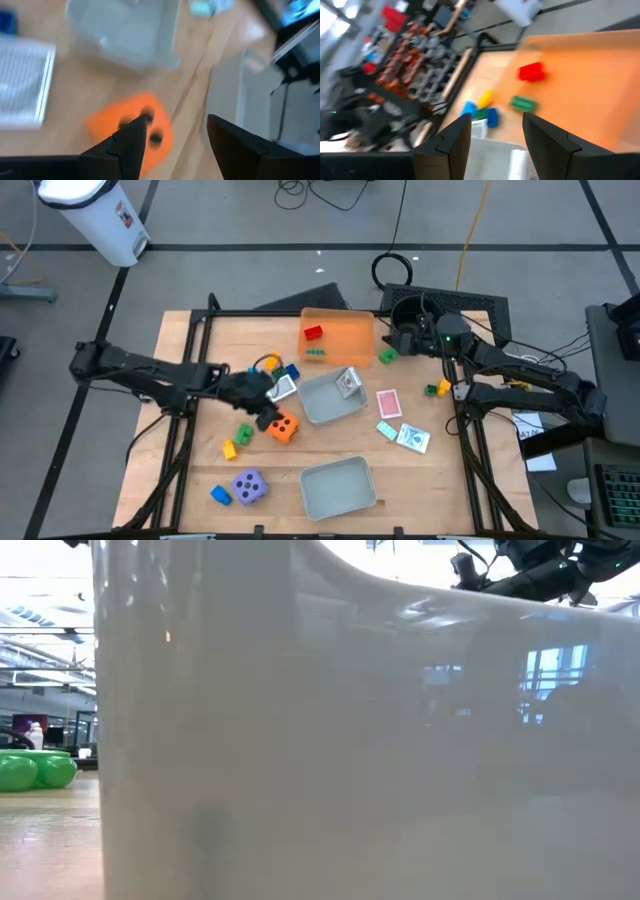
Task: Pick & Place Toys
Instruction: Adjust the bottom gray bin
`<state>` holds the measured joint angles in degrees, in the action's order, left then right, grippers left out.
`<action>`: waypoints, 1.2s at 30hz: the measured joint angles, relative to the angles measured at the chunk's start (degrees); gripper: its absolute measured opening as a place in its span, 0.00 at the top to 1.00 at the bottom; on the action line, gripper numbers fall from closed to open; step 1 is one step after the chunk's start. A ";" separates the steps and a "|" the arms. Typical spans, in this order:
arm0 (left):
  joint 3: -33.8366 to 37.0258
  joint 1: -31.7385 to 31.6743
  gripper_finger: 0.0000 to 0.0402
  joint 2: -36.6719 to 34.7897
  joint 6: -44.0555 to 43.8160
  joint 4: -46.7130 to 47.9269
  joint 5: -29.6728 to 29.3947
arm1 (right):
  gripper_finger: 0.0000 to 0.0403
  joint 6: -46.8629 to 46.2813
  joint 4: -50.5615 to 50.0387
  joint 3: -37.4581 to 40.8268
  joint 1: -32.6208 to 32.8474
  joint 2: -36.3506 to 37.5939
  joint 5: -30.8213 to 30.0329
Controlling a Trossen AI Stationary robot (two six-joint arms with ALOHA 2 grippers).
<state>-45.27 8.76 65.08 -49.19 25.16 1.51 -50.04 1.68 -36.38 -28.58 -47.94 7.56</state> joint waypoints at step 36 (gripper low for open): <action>0.17 18.14 0.47 -0.19 -15.58 17.54 -13.04 | 0.58 -2.96 30.68 -0.04 26.13 -22.32 -17.95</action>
<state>-45.10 26.90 64.88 -64.77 42.69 -11.52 -52.99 32.36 -36.42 -2.46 -70.26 -10.39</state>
